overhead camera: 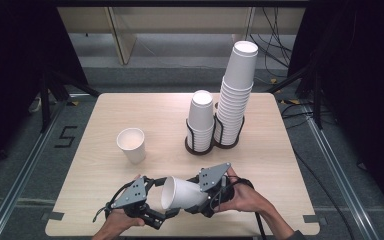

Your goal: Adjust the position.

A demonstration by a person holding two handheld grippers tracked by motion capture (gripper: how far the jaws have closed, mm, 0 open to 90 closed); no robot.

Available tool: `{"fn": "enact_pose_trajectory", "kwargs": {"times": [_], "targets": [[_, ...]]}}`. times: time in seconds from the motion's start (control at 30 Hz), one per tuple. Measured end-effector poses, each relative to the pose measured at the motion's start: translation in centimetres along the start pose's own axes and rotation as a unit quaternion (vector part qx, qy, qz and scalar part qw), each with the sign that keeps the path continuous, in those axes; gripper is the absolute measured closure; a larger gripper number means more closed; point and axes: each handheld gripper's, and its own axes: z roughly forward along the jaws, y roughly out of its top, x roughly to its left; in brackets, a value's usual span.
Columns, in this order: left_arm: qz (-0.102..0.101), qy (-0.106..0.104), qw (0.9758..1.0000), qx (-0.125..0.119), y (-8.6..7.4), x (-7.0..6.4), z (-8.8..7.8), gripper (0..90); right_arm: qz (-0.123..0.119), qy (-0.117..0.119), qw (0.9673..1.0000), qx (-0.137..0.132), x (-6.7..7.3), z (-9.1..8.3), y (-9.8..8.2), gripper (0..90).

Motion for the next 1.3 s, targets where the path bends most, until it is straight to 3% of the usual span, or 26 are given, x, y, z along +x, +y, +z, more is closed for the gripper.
{"fn": "enact_pose_trajectory", "kwargs": {"times": [0.23,0.43,0.57,0.63,0.7,0.8,1.0,1.17,1.23,1.3], "targets": [[0.000,-0.001,1.0000,-0.003,0.0,-0.2,0.1,5.1,0.002,0.011,0.9999,-0.003,0.1,0.6,-0.2,23.0],[-0.002,-0.013,0.9996,-0.026,0.2,-0.1,0.0,10.3,0.007,0.013,0.9999,-0.006,0.1,0.7,-0.2,23.2],[0.005,-0.005,1.0000,-0.006,0.5,-0.1,-0.1,13.0,0.022,0.006,0.9997,0.007,0.1,0.9,-0.2,21.6],[0.007,-0.001,1.0000,-0.006,0.5,-0.1,0.1,14.0,0.027,-0.017,0.9992,0.022,0.2,1.1,-0.2,18.5],[0.009,0.015,0.9998,0.012,0.6,-0.1,-0.1,14.1,0.032,-0.039,0.9981,0.035,0.3,1.1,-0.1,16.0],[0.012,0.032,0.9990,0.030,0.7,0.0,-0.2,14.1,0.021,-0.068,0.9962,0.049,0.5,0.7,0.3,15.9],[0.016,0.039,0.9981,0.045,1.0,-0.3,-0.1,14.0,0.005,-0.090,0.9920,0.088,1.3,1.1,0.8,16.4],[0.002,0.036,0.9989,0.031,0.9,-0.5,0.1,11.5,-0.007,-0.078,0.9925,0.094,1.5,1.8,0.7,23.5],[-0.020,0.031,0.9993,-0.003,0.8,-0.3,0.1,9.7,-0.004,-0.069,0.9946,0.077,1.4,1.8,0.5,23.7],[-0.036,0.037,0.9986,-0.014,0.8,-0.2,-0.1,8.2,0.005,-0.059,0.9972,0.046,1.1,1.7,0.3,23.9]]}}
